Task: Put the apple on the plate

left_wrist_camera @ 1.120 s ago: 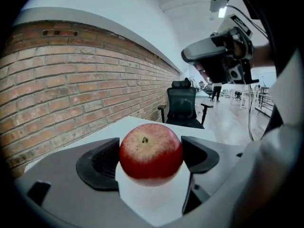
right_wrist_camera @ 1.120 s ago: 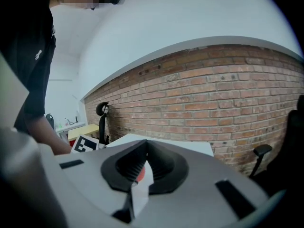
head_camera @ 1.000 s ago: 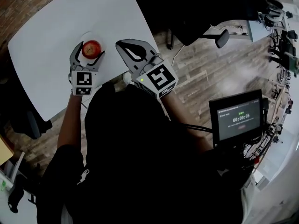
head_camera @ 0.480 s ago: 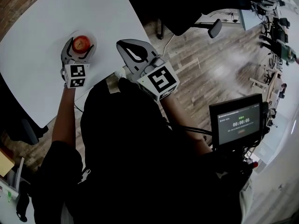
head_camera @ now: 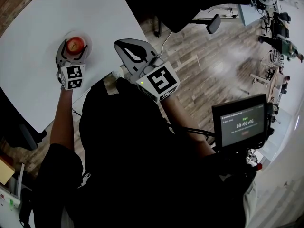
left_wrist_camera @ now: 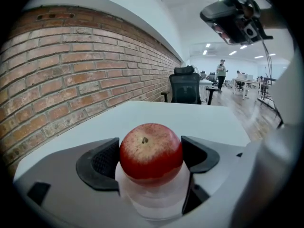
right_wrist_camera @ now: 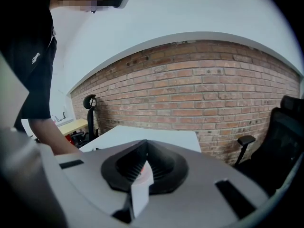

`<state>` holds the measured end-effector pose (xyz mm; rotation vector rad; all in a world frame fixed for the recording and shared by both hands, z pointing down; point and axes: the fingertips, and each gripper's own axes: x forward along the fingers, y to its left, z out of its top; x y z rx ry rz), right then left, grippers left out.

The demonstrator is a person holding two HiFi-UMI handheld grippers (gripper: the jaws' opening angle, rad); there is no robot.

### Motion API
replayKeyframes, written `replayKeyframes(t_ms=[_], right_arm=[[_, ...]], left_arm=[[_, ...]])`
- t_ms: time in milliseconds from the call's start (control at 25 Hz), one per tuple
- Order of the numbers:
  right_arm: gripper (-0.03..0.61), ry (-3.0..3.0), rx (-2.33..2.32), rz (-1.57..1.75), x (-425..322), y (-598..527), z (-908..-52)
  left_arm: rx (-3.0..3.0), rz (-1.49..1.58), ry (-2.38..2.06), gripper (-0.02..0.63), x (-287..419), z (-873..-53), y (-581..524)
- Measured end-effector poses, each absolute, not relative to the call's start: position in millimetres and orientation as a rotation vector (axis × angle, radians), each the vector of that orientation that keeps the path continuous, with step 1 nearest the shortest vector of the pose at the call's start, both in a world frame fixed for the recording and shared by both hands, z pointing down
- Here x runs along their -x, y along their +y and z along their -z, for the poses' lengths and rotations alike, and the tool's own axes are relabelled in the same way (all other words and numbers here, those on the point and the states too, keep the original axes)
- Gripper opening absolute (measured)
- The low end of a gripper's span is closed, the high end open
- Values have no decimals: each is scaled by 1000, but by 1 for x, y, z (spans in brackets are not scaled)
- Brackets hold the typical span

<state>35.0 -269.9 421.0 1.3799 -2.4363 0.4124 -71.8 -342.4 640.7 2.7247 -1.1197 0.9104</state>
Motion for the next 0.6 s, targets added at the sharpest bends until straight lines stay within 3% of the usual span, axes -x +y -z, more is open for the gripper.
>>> replayKeyframes(t_ms=[600], right_arm=[[3, -2463, -1379, -400, -33, -270, -422]], left_arm=[[-2680, -969, -1119, 419, 85, -647, -348]])
